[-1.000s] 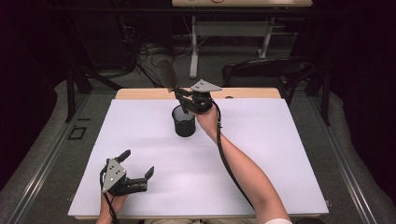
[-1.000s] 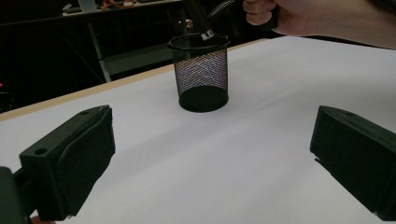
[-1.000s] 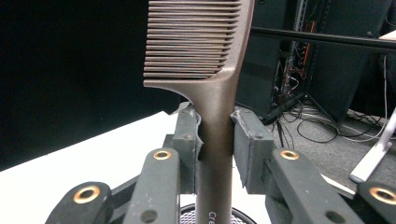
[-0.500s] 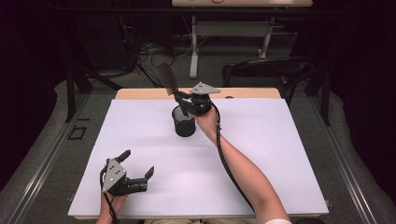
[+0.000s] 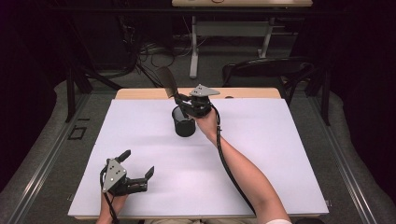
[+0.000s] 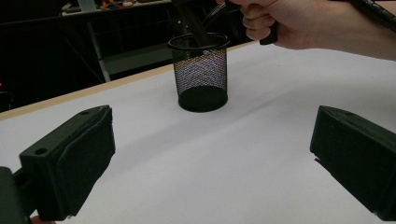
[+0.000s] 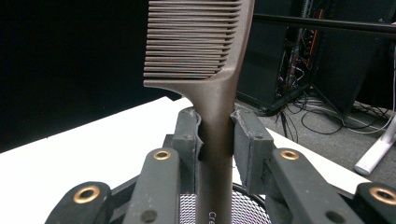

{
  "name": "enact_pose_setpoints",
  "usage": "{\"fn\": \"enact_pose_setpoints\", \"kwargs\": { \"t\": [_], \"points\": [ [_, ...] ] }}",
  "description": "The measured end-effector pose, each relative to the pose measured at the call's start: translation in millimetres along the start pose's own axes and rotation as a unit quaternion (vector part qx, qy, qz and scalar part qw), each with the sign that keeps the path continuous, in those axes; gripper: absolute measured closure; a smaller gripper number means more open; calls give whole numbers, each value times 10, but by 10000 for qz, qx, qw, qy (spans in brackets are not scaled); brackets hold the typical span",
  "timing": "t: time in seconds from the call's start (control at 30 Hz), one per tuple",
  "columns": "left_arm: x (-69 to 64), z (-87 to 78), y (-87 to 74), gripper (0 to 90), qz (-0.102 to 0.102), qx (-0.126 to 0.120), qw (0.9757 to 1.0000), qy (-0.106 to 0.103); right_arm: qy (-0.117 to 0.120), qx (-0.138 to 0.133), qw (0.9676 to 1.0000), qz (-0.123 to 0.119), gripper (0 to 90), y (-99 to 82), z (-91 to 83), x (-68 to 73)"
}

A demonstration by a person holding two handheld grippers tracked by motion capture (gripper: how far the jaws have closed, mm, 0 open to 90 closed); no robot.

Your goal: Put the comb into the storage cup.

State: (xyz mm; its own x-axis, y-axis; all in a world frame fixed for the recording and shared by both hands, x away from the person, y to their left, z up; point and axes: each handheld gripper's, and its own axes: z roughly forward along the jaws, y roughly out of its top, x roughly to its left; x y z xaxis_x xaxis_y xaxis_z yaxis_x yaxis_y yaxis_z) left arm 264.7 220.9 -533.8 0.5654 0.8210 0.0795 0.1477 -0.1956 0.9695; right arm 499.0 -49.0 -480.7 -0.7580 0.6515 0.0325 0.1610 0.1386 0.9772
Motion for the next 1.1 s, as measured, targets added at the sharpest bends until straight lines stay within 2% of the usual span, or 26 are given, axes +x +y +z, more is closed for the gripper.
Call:
{"fn": "enact_pose_setpoints", "kwargs": {
  "t": [1.1],
  "points": [
    [-1, -3, -1, 1, 4, 3, 10000, 10, 58, 156, 9999, -34, 728, -101, 19, -9]
  ]
}}
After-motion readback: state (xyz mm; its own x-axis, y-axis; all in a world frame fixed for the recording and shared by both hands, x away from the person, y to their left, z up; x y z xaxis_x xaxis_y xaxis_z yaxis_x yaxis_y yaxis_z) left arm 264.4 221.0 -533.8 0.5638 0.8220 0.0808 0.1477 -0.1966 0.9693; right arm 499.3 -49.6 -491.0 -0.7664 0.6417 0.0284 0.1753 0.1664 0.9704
